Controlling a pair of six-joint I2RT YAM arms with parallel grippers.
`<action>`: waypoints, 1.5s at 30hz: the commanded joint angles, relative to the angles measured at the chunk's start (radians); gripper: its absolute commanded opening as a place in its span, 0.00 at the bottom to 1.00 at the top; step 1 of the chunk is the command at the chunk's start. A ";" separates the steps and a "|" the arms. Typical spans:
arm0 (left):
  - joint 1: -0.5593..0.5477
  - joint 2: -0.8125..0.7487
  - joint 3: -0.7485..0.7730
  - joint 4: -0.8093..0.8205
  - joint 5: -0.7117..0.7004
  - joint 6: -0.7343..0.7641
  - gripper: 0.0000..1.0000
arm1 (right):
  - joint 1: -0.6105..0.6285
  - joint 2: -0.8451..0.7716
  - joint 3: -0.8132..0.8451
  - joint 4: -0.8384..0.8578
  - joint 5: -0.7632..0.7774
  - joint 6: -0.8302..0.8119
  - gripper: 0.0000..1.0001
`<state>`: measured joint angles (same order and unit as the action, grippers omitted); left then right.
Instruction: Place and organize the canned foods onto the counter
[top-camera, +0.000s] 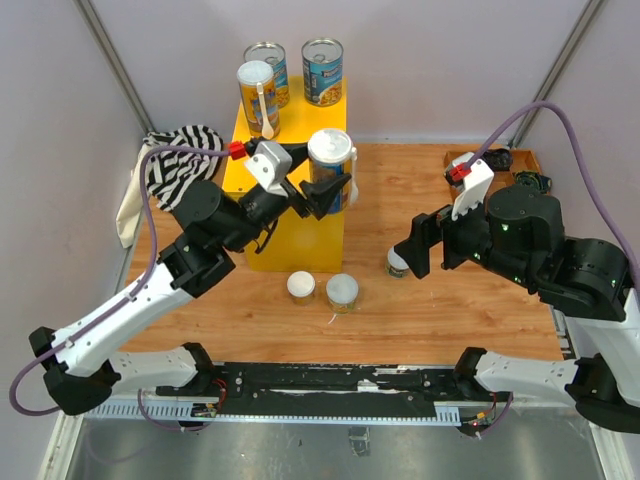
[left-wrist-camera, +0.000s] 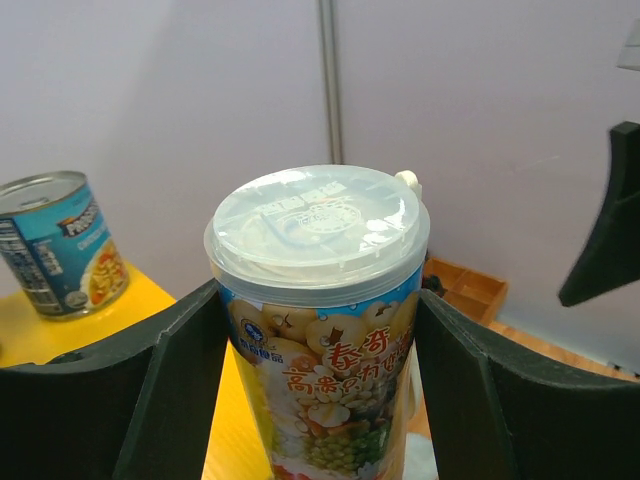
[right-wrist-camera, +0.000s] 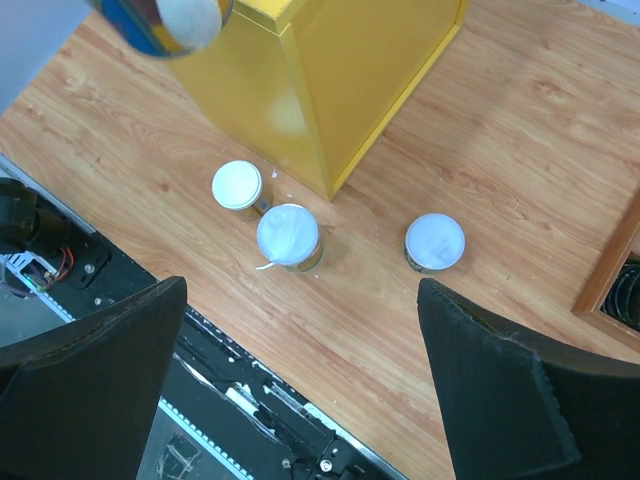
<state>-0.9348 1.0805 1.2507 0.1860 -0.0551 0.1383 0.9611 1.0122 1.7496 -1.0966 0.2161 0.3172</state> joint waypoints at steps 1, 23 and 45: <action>0.124 0.015 0.106 0.190 0.109 -0.032 0.00 | 0.008 -0.013 -0.012 0.050 0.050 -0.007 0.98; 0.608 0.232 0.167 0.458 0.695 -0.497 0.00 | -0.002 -0.010 -0.061 0.170 0.018 -0.096 0.98; 0.623 0.329 0.201 0.452 0.744 -0.449 0.00 | -0.007 0.016 -0.105 0.336 0.003 -0.173 0.98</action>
<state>-0.3161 1.4307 1.4181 0.5167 0.7017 -0.3313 0.9611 1.0134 1.6440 -0.8486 0.2264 0.1829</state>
